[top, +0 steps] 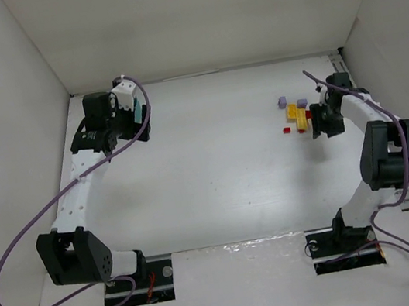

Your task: Sort the legos into containers by color

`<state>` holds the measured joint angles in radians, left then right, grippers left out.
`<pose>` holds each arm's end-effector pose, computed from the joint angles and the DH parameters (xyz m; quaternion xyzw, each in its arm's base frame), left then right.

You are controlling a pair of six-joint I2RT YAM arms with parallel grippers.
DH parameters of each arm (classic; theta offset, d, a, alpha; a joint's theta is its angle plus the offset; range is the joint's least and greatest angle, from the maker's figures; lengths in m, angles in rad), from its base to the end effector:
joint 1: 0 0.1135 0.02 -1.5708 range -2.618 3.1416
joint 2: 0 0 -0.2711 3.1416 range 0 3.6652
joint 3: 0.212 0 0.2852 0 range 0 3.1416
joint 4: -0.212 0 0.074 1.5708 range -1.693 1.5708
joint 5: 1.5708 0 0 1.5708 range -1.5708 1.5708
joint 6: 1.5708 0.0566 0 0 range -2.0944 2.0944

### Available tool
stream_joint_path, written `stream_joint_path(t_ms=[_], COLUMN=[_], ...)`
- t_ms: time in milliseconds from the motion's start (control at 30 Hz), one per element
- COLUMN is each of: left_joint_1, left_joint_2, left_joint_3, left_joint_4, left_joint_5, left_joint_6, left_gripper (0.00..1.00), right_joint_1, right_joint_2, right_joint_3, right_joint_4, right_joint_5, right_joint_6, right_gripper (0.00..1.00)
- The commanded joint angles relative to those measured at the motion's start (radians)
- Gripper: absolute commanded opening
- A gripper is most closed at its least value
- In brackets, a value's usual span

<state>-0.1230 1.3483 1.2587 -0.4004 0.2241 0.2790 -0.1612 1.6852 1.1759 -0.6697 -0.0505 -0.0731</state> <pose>0.3530 -0.0563 0.3519 0.2265 0.8235 -0.0558 0.5172 0.3691 -0.0571 0.1786 0.0383 0.9798 0.0018 0.1961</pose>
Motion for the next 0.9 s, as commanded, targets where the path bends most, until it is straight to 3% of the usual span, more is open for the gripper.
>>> stream_joint_path(t_ms=[0, 433, 867], left_joint_1=[0.000, 0.000, 0.000], left_joint_2=[-0.012, -0.040, -0.040], left_joint_3=[-0.008, -0.018, -0.018], left_joint_4=[0.031, 0.072, 0.072], left_joint_5=[-0.008, -0.064, -0.074], left_joint_6=[-0.021, 0.000, 0.000], left_gripper=[0.99, 0.99, 0.99], right_joint_1=[0.025, 0.043, 0.072], right_joint_2=[-0.033, 0.116, 0.241], right_joint_3=[-0.016, 0.027, 0.172], right_joint_4=[0.050, 0.188, 0.205], right_joint_5=[0.030, 0.123, 0.133], right_joint_6=[0.047, 0.150, 0.190], right_gripper=[0.58, 0.58, 0.55])
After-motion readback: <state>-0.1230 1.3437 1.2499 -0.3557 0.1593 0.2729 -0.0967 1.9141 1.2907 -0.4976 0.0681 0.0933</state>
